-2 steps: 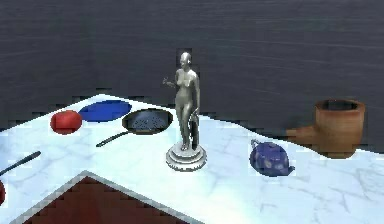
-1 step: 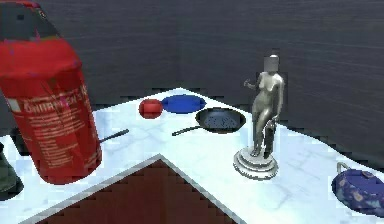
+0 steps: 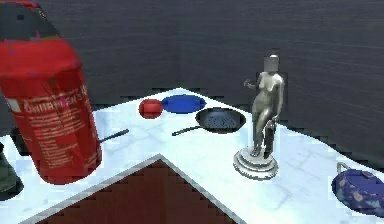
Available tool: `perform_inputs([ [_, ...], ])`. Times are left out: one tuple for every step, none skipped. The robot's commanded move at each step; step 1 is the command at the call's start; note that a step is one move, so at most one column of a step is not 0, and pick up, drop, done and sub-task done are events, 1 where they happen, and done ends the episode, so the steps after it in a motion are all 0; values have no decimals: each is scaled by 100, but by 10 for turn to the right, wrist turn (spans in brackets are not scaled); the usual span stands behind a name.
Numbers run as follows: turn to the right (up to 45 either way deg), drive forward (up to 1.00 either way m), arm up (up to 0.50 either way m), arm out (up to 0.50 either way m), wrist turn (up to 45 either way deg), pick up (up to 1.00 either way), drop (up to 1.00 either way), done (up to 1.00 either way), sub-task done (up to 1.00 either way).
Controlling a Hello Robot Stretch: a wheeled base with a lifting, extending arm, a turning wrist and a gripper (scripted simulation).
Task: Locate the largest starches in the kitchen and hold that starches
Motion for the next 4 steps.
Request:
perform_inputs([
  [0,0,38,0,0,0,0,0,0],
  [0,0,0,44,0,0,0,0,0],
  [0,0,0,0,450,0,0,0,0],
  [0,0,0,0,450,0,0,0,0],
])
